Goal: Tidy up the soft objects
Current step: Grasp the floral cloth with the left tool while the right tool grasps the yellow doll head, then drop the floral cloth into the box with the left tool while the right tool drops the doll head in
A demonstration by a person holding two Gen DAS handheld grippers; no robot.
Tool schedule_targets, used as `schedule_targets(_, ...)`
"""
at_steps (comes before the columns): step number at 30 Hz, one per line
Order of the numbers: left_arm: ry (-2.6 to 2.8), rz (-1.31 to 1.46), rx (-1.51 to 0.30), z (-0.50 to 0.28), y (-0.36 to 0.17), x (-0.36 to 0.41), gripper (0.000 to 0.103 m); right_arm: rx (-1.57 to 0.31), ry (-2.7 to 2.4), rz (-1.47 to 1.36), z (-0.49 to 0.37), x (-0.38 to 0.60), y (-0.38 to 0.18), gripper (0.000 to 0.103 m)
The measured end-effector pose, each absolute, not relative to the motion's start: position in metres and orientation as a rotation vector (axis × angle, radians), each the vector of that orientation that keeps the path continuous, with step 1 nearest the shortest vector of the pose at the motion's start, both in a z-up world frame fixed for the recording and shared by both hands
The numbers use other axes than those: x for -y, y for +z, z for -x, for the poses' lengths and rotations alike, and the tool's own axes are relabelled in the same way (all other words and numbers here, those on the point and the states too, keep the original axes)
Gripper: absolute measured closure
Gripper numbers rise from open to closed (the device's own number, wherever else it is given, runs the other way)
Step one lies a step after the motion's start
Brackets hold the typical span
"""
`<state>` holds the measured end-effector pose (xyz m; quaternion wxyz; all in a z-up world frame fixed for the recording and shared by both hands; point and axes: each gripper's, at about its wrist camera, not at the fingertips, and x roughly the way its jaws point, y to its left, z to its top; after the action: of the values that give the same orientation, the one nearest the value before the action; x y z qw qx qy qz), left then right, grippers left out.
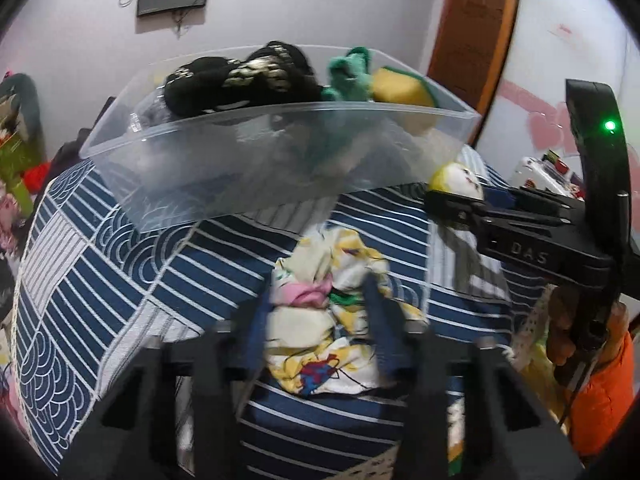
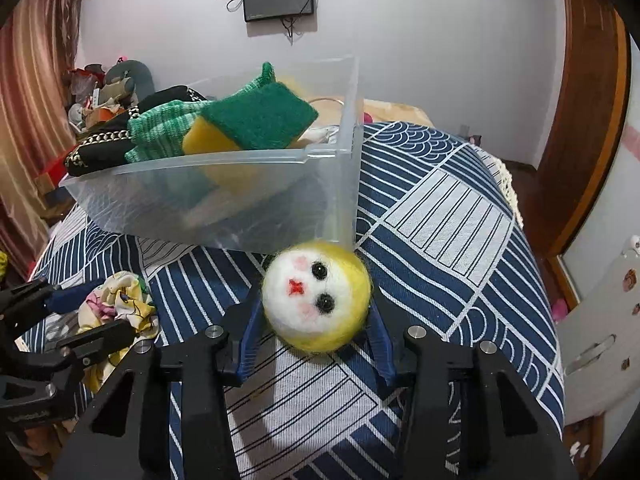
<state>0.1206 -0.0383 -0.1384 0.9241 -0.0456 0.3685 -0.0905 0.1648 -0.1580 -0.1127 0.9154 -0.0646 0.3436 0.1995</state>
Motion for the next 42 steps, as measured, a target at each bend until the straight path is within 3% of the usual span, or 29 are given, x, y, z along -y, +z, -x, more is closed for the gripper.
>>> schedule_targets(6, -0.204, 0.084, -0.746, -0.114, -0.134, 0.049, 0.090, -0.680, 0.422, 0.134, -0.147, 0.158, -0.107, 0.061)
schedule_targets(31, -0.120, 0.104, -0.412, -0.099, -0.011, 0.001, 0.091, -0.427, 0.494, 0.121, -0.126, 0.147, -0.032, 0.061)
schedule_targets(42, -0.084, 0.127, -0.386, -0.140, 0.000, -0.008, 0.090, -0.393, 0.513, 0.129, -0.153, 0.118, -0.020, 0.061)
